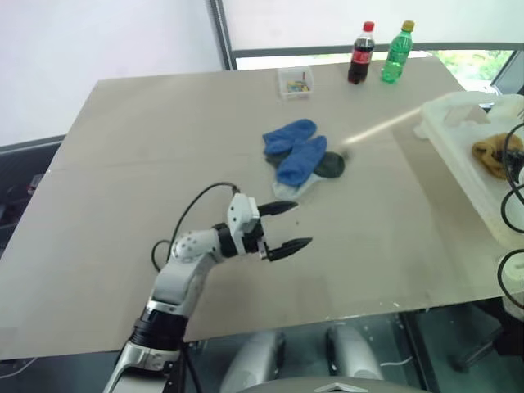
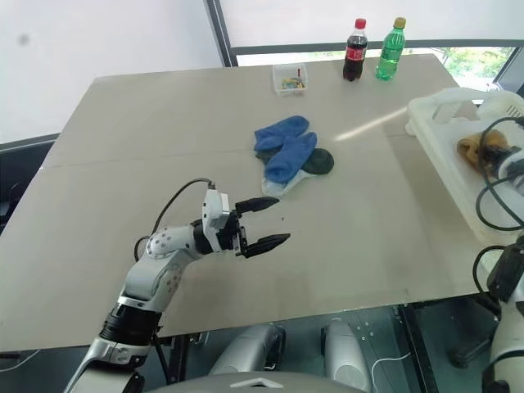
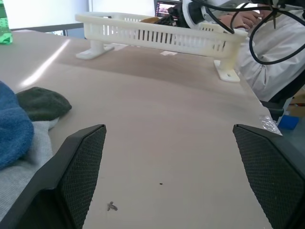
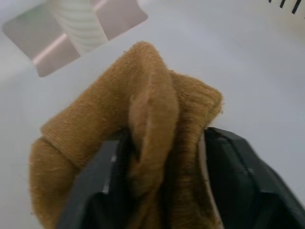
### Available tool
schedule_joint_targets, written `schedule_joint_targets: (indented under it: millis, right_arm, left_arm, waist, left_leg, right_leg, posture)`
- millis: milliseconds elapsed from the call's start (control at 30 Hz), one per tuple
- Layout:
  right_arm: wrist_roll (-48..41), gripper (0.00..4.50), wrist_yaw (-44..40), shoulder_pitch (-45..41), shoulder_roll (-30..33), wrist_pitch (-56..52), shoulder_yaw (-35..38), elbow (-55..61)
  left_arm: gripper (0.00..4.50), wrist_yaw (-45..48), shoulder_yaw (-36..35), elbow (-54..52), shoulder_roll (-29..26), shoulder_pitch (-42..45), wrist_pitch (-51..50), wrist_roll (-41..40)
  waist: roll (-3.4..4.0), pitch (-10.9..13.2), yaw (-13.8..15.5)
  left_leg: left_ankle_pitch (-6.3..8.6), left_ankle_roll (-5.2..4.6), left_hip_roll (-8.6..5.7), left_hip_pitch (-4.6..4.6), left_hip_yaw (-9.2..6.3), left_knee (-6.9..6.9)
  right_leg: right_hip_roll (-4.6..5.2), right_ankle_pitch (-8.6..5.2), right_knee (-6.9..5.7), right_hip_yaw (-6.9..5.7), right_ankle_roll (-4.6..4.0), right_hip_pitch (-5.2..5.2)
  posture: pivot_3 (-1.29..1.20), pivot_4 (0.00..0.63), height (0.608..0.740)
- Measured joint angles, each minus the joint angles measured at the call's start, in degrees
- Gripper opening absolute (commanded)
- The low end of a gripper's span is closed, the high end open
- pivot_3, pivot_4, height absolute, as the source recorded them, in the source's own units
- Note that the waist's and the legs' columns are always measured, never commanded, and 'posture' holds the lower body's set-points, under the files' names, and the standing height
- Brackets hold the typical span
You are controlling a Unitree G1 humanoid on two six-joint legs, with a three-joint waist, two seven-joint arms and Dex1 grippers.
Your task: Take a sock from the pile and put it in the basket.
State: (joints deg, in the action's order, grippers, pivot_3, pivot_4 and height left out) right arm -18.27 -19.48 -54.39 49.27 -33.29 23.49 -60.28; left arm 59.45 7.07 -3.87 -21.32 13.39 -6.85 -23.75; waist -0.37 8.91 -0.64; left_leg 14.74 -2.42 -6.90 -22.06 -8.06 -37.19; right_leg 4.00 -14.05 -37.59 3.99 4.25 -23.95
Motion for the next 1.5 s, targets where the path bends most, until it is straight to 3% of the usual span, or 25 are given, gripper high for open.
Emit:
schedule_joint_targets:
  millis: [67, 333, 533, 667, 800, 1067, 1133, 1267, 1500]
  right_arm:
    - [-0.5, 4.47, -0.5, 0.0, 0.1, -0.8, 0.6, 0.2]
    - [-10.2, 4.47, 0.4, 6.8, 0.6, -11.9, 11.9, 14.5]
    - [-19.6, 4.47, 5.5, 18.5, -6.3, -22.4, 21.8, 39.0]
    - [-24.9, 4.47, 6.2, 24.4, -9.1, -25.5, 23.0, 55.4]
    - [-29.8, 4.47, 3.7, 29.9, -9.7, -27.1, 19.9, 71.1]
    - [-27.3, 4.47, -1.6, 46.3, -14.0, -20.6, 0.9, 91.3]
    - [-24.0, 4.47, -2.9, 48.2, -13.7, -17.1, -2.2, 91.9]
    - [-11.6, 4.47, -13.3, 57.3, -7.8, -2.0, -13.2, 90.2]
    - [-7.0, 4.47, -21.0, 61.6, -7.4, 8.5, -15.3, 87.9]
  left_arm:
    - [4.5, -0.1, 0.0, -0.1, 0.6, 0.0, 0.2, -0.1]
    - [4.5, -0.5, -0.8, -0.1, 1.7, -0.1, 1.7, -1.3]
    - [4.5, -0.7, -2.2, -0.1, 2.0, 0.4, 2.2, -2.6]
    - [4.5, -0.7, -3.6, -0.1, 1.4, 0.5, 1.8, -3.6]
    - [4.5, -0.6, -5.1, -0.1, 0.0, 0.6, 0.8, -5.0]
    - [4.5, -6.2, -10.7, -8.4, -6.1, -4.6, -5.6, -7.1]
    - [4.5, -8.5, -11.7, -9.7, -6.9, -6.1, -6.0, -5.9]
    - [4.5, -15.1, -18.9, -11.3, -10.0, -13.5, -8.5, -3.8]
    - [4.5, -17.5, -24.5, -15.8, -11.8, -21.1, -11.7, -5.4]
  waist:
    - [0.0, 0.0, -0.1]
    - [0.02, 0.0, 0.2]
    - [0.06, 0.0, 0.0]
    - [0.13, -0.1, 0.0]
    - [0.13, -0.1, -0.1]
    - [0.09, 0.0, 0.0]
    - [0.09, 0.0, 0.1]
    - [0.01, 0.0, 0.3]
    - [-0.07, 0.0, 0.6]
  left_leg:
    - [0.0, 0.0, 0.0, 0.0, 0.01, 0.0]
    - [0.03, -0.05, 0.0, -0.05, -0.04, -0.02]
    - [0.11, -0.18, 0.02, -0.03, -0.02, -0.08]
    - [0.14, -0.24, 0.03, -0.01, -0.06, -0.1]
    - [0.15, -0.25, 0.04, 0.05, -0.06, -0.13]
    - [0.05, -0.07, 0.04, 0.02, -0.1, -0.1]
    - [0.05, -0.05, 0.02, 0.02, -0.1, -0.11]
    - [0.04, -0.04, 0.04, 0.07, -0.14, -0.09]
    - [0.15, -0.2, 0.04, 0.17, -0.15, -0.11]
  right_leg:
    - [-0.01, 0.0, -0.01, 0.01, 0.0, 0.0]
    - [0.0, 0.0, 0.01, -0.02, 0.0, -0.01]
    - [-0.01, 0.0, -0.07, 0.03, 0.01, -0.02]
    - [-0.03, 0.0, -0.13, 0.0, 0.02, -0.02]
    - [-0.03, 0.01, -0.13, -0.01, 0.02, 0.03]
    - [-0.02, 0.0, -0.07, -0.04, 0.02, 0.01]
    - [0.0, 0.0, -0.07, -0.05, 0.03, 0.02]
    - [-0.03, -0.01, -0.04, -0.13, 0.04, 0.06]
    - [-0.02, -0.01, -0.02, -0.14, 0.04, 0.21]
  posture:
    - [0.0, 0.15, 0.74]
    - [0.0, 0.15, 0.74]
    - [0.0, 0.15, 0.74]
    - [0.0, 0.15, 0.74]
    - [0.0, 0.15, 0.74]
    - [0.0, 0.15, 0.74]
    - [0.0, 0.15, 0.74]
    - [0.0, 0.15, 0.74]
    - [0.0, 0.15, 0.74]
